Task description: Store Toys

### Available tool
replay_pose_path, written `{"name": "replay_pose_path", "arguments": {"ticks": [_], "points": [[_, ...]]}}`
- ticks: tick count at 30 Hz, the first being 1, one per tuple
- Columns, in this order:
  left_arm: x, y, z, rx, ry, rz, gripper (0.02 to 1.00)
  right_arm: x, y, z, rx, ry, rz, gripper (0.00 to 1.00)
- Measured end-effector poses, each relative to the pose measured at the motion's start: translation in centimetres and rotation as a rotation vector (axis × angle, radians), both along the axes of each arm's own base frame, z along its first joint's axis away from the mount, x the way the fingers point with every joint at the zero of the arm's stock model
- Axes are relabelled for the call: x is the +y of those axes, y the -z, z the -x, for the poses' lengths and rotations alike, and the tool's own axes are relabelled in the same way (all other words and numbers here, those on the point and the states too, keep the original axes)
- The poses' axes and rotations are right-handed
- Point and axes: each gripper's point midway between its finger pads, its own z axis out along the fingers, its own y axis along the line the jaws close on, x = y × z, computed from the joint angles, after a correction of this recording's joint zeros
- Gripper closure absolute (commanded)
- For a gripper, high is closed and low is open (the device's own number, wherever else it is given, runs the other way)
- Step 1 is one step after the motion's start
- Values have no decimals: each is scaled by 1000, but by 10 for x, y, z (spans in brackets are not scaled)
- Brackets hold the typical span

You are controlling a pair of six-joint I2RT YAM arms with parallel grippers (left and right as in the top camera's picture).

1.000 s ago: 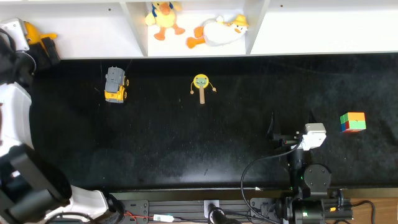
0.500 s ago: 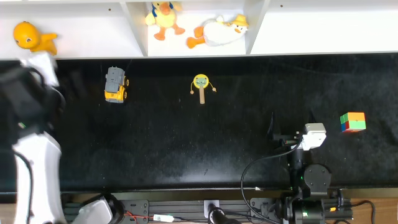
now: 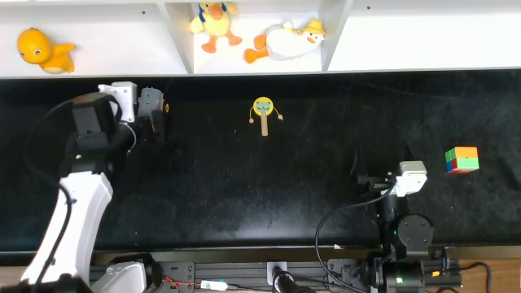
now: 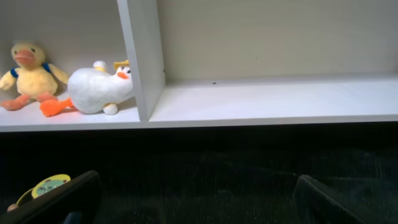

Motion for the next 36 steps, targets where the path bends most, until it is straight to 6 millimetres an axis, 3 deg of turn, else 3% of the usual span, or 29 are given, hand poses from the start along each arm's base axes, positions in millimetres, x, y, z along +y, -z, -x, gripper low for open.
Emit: {"name": "replay_pose_path", "arguments": {"ticks": [10,14,23,31,36], "points": [[5,27,-22,8,-6,-37,25,0,0,0,-1,0,0,7],[7,39,-26,27,-5,-44,196,0,0,0,-1,1,0,5],[7,49,-25,49,-1,-50,417,0,0,0,-1,1,1,5],[7,45,-29,28,2,-57,581,0,0,0,0,1,0,5],[7,45,-29,30,2,-56,625,0,0,0,0,1,0,5]]}}
